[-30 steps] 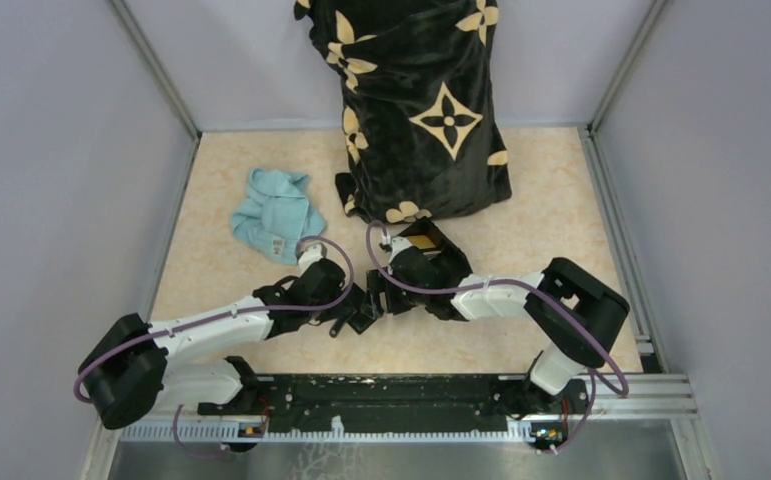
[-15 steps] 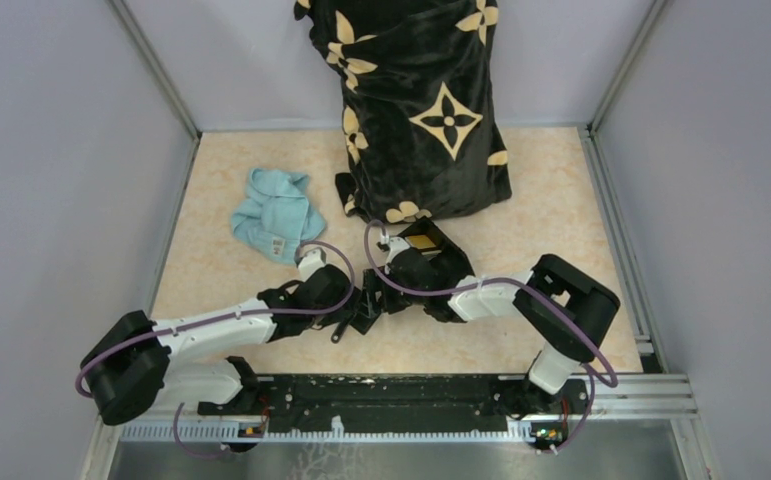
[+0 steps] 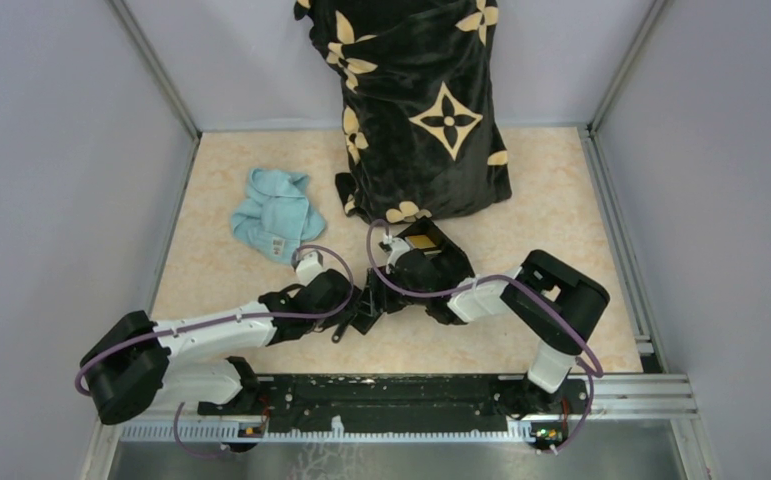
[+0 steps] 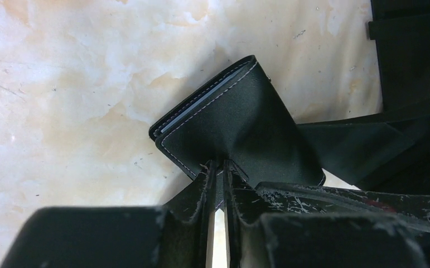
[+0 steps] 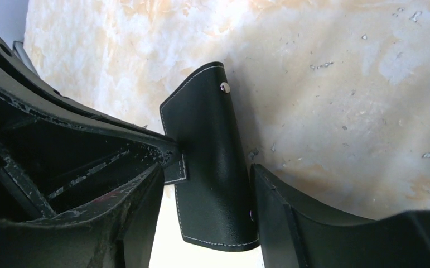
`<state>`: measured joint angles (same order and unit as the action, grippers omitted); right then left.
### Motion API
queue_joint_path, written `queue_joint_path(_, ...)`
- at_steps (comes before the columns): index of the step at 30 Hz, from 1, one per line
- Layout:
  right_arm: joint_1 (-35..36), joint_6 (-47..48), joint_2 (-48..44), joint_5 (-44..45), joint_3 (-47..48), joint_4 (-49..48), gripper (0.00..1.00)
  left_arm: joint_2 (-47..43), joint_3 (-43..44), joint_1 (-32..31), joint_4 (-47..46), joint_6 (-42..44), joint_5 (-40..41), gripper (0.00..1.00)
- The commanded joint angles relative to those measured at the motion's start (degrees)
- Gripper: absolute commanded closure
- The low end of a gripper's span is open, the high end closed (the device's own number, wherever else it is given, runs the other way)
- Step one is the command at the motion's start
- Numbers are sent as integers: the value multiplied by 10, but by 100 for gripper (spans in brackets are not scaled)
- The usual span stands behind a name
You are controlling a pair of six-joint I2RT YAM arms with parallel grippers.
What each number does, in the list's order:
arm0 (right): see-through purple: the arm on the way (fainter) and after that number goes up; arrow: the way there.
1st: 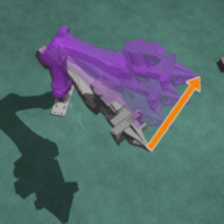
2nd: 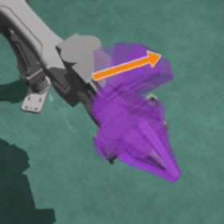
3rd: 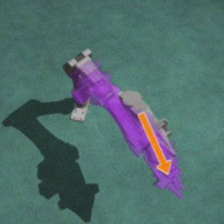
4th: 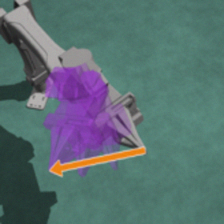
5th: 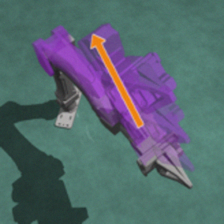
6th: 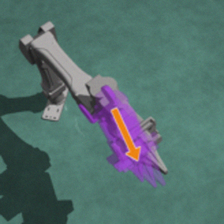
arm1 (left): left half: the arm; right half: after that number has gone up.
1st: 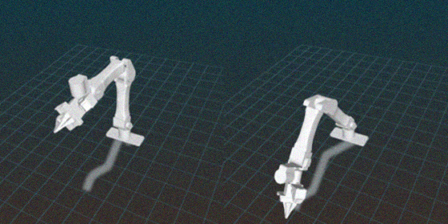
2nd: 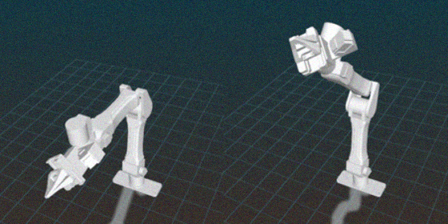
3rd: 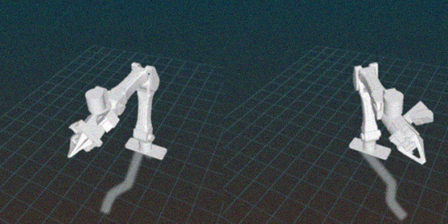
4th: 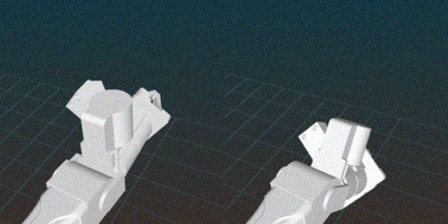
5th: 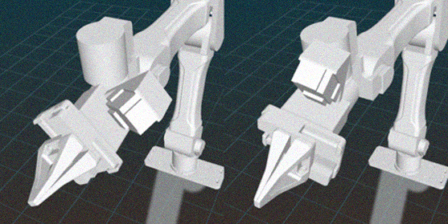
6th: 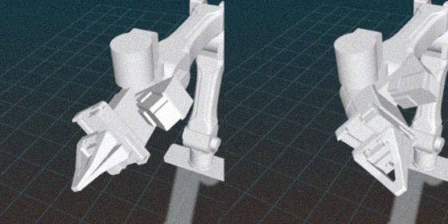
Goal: Put the credit cards into the card holder
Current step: Turn over the card holder at the center of the board.
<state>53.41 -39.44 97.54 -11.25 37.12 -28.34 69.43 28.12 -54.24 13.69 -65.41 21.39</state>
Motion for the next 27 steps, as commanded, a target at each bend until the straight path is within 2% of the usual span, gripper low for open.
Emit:
queue_joint_path(1,6,-25,20,-45,-35,7,43,40,-39,-8,68,-11,-19,84)
queue_joint_path(8,33,-35,23,-50,-43,-7,50,65,-37,-10,60,-13,-17,86)
queue_joint_path(11,40,-41,20,-50,-46,-15,57,70,-33,-12,56,-14,-18,87)
queue_joint_path(19,41,-45,17,-56,-29,-16,100,71,-22,-16,50,-13,-19,85)
queue_joint_path(23,41,-27,-15,-35,-10,27,100,46,-6,-16,72,-14,-5,82)
queue_joint_path(27,41,21,-75,22,38,141,100,8,34,-16,115,-7,35,78)
